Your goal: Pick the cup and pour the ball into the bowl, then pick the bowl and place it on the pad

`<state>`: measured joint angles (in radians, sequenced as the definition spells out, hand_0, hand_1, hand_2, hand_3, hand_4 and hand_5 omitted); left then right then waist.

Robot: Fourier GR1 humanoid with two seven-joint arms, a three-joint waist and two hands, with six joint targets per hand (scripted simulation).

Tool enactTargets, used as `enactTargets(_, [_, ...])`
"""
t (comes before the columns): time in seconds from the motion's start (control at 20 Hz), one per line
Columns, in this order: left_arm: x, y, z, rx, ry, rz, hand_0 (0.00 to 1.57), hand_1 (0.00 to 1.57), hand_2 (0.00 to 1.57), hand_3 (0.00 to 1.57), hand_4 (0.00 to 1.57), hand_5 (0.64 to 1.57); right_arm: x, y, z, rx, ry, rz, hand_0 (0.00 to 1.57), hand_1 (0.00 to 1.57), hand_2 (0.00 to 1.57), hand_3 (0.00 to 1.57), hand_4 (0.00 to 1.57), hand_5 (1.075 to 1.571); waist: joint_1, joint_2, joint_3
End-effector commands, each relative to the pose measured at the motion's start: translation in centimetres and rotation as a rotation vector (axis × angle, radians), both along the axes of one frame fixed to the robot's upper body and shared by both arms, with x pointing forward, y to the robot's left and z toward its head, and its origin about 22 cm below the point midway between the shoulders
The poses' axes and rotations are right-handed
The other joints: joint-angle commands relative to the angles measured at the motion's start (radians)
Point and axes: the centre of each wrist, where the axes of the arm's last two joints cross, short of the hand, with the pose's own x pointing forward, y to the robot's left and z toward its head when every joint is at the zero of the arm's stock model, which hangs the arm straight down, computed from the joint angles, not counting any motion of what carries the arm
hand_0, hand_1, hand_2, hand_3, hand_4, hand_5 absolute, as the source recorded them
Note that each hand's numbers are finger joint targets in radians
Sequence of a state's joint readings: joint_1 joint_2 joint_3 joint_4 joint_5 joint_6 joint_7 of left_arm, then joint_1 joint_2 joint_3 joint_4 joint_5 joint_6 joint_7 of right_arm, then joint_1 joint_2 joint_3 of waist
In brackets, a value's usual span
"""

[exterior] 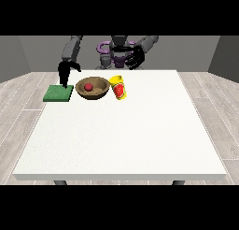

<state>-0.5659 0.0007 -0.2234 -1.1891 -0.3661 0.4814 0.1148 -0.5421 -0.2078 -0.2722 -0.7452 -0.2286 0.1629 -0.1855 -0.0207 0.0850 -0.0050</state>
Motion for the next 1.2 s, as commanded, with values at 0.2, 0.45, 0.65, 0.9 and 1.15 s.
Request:
enactTargets(0.2, [-1.9,5.1,-5.6,-0.147,0.088,-0.084,0.00,0.00,0.00,0.00,0.00,0.729,-1.1,5.6,-1.9,0.001,0.063,0.001,0.00,0.00,0.00,0.00,0.00,1.571,0.007,-0.012,0.0045])
enactTargets(0.45, [-1.8,3.9,-4.3,-0.150,0.087,-0.140,0.00,0.00,0.00,0.00,0.00,0.743,-2.0,1.2,-2.8,0.002,0.067,-0.071,0.00,0.00,0.00,0.00,0.00,1.570,0.056,0.007,0.0052])
enactTargets(0.65, [-1.2,3.6,-2.6,-0.153,0.019,-0.184,0.00,0.00,0.00,0.00,0.00,0.744,-1.8,0.0,-3.0,0.029,0.017,-0.124,0.00,0.00,0.00,0.00,0.00,1.571,0.090,0.063,0.0055])
enactTargets(0.9, [-0.8,3.2,0.3,-0.141,-0.034,-0.236,0.00,0.00,0.00,0.00,0.00,0.752,-2.0,0.6,-4.4,0.035,-0.003,-0.147,0.00,0.00,0.00,0.00,0.00,1.571,0.153,0.114,0.0059])
enactTargets(1.15, [-1.2,6.2,-1.1,-0.148,-0.072,-0.223,0.00,0.00,0.00,0.00,0.00,0.753,-5.8,0.9,-8.6,0.107,0.222,-0.256,1.35,1.35,1.17,0.00,0.60,1.542,0.154,0.140,0.0055])
